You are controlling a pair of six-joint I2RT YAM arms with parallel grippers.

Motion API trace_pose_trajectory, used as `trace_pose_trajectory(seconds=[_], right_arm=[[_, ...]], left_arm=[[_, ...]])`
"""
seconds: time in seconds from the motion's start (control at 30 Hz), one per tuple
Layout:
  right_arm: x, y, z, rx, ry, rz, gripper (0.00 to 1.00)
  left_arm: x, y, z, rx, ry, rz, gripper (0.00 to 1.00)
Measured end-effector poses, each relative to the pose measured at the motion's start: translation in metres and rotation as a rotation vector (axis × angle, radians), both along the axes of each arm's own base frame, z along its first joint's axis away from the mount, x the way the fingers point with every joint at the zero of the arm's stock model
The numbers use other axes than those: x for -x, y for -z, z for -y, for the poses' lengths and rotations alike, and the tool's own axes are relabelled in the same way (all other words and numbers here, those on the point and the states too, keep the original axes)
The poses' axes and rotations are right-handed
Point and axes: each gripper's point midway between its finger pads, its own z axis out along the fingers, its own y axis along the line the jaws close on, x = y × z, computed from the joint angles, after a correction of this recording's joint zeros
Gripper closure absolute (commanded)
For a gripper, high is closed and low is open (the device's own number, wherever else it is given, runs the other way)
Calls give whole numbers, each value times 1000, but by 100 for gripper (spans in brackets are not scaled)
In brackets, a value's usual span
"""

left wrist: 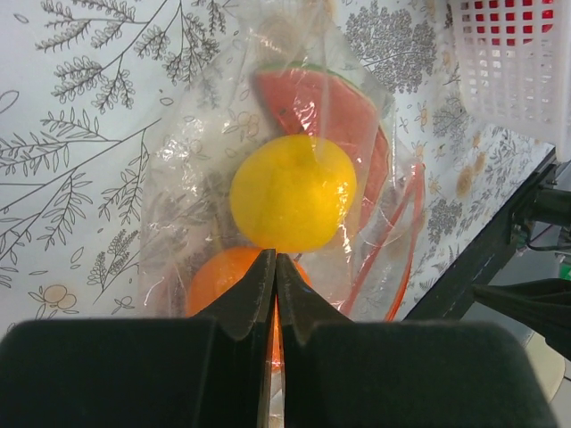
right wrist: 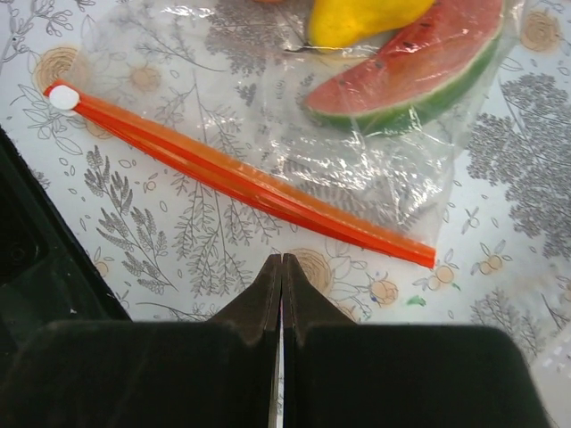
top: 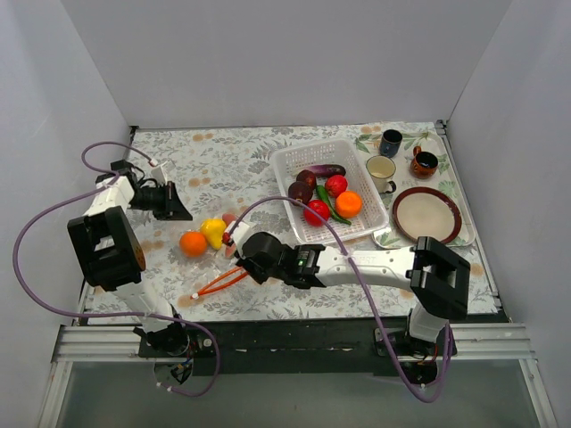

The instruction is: Open the zip-top bag and remove the fake food

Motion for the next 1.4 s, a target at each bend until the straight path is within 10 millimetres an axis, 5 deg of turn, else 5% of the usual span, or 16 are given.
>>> trace_pose_trajectory(seconds=[0.1,0.13,0.23,0.3,0.47,0.67,0.87,1.0,1.4], right_arm=[[7,10,-9,-10,-36,-34,99],[9,15,-12,-8,-47,-45,85],[13,28,-19,0,-70,-72,55],[16,38,-22,16,-92,-87,48],[19,50,-22,38,-110,-102,48],[15,47,-26,23,-103,-82,53],[12,61,-31,48,-100,-76,55],[12,69,-29,66,-100,-82,54],[-9,79,-28,95,-19,-4,35]], left_arm=[[9,10,-1,-16,8,-15,83],[12,13,-1,-22,14,-20,64],[18,17,-2,-39,36,-24,35],[21,17,-2,-44,50,-30,31],[26,12,-3,-47,74,-36,60],[23,8,-5,-49,76,-30,83],[25,11,-4,-46,73,-43,84],[27,11,-4,-45,74,-48,98],[50,28,9,-4,110,-118,100]])
